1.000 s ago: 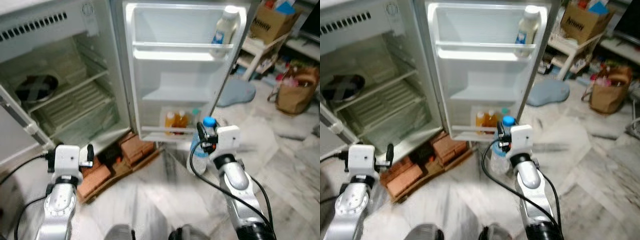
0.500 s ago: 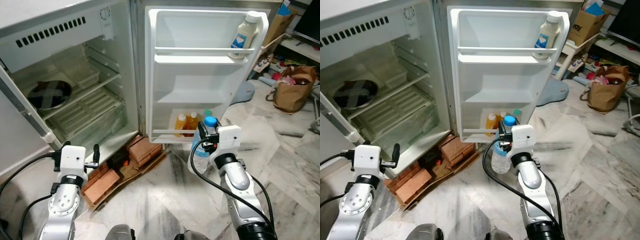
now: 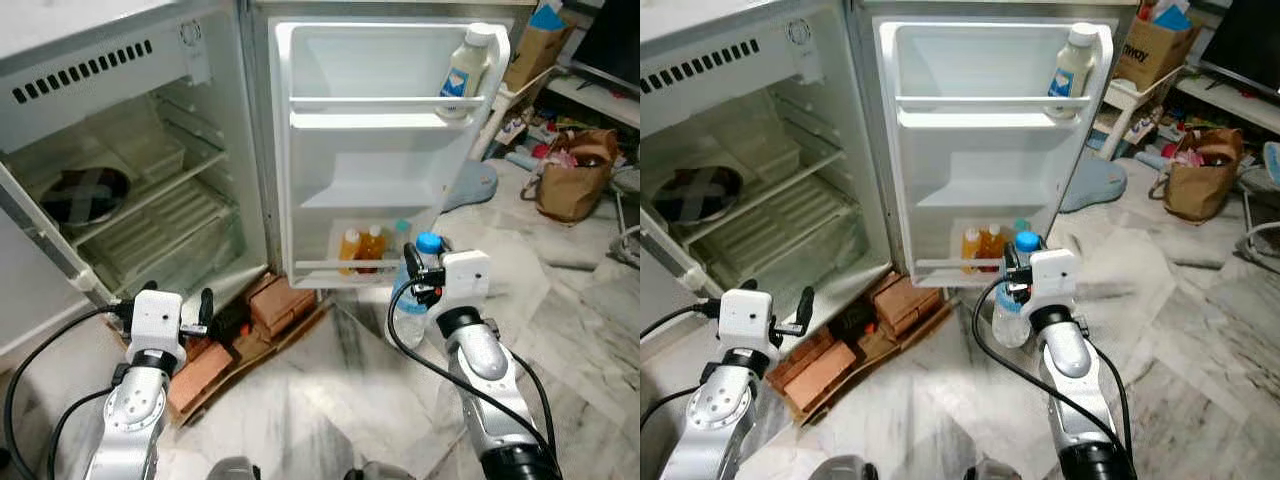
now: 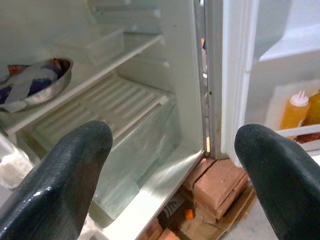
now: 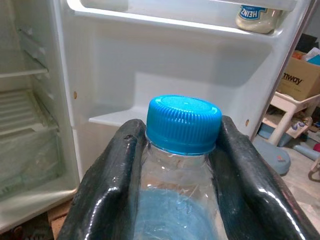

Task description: Restocking fridge

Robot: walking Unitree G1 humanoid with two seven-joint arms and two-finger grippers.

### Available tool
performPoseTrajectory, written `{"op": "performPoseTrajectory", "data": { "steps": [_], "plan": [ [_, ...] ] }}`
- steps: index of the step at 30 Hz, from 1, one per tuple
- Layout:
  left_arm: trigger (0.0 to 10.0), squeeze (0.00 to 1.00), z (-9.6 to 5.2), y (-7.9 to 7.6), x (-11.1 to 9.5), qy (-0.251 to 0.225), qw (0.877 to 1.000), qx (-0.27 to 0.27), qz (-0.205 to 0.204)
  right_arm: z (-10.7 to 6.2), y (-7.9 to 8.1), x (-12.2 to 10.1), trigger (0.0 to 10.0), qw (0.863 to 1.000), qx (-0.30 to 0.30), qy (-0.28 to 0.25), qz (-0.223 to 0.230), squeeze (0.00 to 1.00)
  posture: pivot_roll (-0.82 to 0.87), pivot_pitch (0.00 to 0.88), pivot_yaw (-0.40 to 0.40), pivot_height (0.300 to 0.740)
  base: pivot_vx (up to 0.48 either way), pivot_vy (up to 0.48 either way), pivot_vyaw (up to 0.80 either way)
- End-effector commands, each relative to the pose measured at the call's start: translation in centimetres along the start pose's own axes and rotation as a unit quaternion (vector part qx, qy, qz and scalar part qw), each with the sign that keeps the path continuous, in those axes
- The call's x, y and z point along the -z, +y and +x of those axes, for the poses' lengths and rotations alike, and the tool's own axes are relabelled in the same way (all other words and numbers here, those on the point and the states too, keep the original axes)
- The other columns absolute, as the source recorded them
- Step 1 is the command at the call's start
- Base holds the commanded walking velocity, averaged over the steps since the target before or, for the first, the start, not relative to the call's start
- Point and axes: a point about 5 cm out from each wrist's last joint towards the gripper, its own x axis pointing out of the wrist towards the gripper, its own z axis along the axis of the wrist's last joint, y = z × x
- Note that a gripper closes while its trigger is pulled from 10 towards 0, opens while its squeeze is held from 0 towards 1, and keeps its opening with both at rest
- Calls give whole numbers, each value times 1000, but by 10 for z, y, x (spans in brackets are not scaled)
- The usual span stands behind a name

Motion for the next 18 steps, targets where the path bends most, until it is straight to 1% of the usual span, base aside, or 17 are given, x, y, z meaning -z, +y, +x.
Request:
{"op": "performPoseTrajectory", "data": {
  "steps": [1,9,18],
  "plan": [
    [10000,0,0,-1,0,-1,1000,7,1,3,-2,-5,10000,1000,2,-11,-2,0,94,72,-48,740,304,247,0],
    [10000,0,2,-1,-1,-3,1000,10,-2,4,-1,-4,10000,1000,1,-10,-1,0,95,75,-45,740,305,259,0],
    [10000,0,2,-2,-1,-3,1000,10,-4,5,1,-3,10000,1000,-6,-8,2,0,95,77,-46,740,287,311,0]
  ]
}}
